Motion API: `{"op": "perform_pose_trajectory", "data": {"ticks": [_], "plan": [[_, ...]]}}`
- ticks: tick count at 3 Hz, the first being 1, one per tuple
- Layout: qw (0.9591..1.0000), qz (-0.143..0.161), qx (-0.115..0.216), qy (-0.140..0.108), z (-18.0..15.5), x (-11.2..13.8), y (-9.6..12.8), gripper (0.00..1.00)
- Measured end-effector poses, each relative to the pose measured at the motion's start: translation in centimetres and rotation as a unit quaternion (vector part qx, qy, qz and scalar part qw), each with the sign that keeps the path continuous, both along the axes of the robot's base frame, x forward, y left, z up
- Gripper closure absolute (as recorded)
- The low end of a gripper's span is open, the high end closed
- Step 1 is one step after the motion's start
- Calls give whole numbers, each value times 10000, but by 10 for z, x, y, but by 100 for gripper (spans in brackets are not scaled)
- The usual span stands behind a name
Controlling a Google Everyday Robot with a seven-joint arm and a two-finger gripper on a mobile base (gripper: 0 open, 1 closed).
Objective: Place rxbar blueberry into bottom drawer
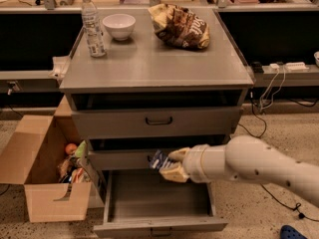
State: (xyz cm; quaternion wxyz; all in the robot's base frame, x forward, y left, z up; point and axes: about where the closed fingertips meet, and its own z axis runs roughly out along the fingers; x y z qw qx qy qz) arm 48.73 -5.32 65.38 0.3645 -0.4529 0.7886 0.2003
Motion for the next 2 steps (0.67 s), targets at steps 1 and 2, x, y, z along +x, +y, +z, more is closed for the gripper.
{"op": "perform_pose_trajectory", "data": {"ticks": [1,2], "plan": [[9997,-62,18,218,-34,-16,2,100],[9998,-39,12,172,-27,-13,2,100]]}}
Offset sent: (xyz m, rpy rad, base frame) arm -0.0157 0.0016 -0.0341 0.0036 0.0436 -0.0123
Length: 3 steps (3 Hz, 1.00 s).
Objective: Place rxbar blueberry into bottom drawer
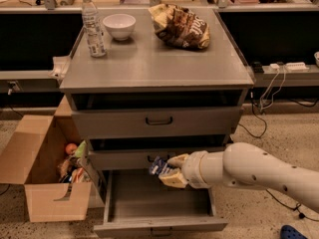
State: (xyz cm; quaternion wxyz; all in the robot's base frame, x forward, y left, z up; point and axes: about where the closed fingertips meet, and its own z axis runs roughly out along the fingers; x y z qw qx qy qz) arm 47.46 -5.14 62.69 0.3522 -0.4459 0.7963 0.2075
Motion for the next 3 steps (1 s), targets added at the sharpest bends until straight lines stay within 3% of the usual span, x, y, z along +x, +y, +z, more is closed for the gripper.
{"op": "perform_pose_trajectory", "data": {"ticks": [1,2,3], "plan": [[9999,-65,75,67,-6,0,0,100],[9991,-297,262,143,-41,7,-4,100],[9969,-505,333,497,-130,18,-3,100]]}}
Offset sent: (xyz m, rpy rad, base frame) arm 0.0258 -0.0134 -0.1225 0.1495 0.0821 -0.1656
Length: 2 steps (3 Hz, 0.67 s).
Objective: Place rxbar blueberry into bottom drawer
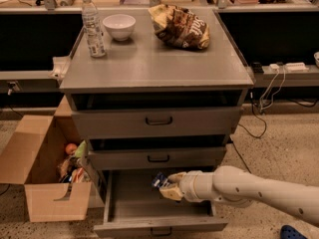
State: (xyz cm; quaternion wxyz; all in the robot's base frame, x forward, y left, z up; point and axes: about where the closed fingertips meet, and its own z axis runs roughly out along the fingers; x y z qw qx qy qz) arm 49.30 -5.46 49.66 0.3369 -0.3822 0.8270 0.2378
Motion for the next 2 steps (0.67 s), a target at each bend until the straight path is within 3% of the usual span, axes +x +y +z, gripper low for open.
{"op": "perform_pose_trajectory", "data": {"ticks": [1,2], "plan": [[9994,-67,31,333,-55,3,1,100],[9956,-203,92,906,-124,7,1,100]]}}
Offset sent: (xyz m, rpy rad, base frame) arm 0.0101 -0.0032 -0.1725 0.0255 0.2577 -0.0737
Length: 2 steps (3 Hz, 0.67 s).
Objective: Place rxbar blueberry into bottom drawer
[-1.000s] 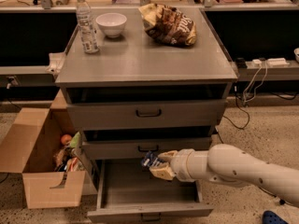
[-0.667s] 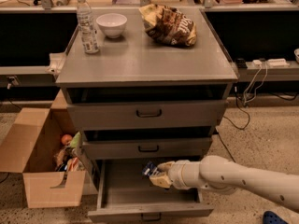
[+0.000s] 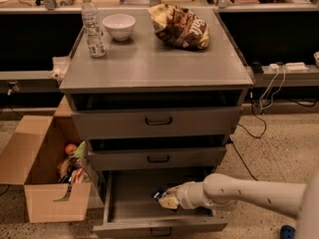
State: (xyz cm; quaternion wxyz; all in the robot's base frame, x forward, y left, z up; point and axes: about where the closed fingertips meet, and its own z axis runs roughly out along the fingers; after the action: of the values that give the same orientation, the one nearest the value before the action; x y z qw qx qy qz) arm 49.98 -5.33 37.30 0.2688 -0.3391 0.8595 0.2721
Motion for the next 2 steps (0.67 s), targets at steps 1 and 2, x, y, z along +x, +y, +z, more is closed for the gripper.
{"op": "perform_pose_trajectory", "data": {"ticks": [1,2], "plan": [[9992,13,41,398,-42,5,4,100],[9968,3,69,797,-89,16,8,100]]}}
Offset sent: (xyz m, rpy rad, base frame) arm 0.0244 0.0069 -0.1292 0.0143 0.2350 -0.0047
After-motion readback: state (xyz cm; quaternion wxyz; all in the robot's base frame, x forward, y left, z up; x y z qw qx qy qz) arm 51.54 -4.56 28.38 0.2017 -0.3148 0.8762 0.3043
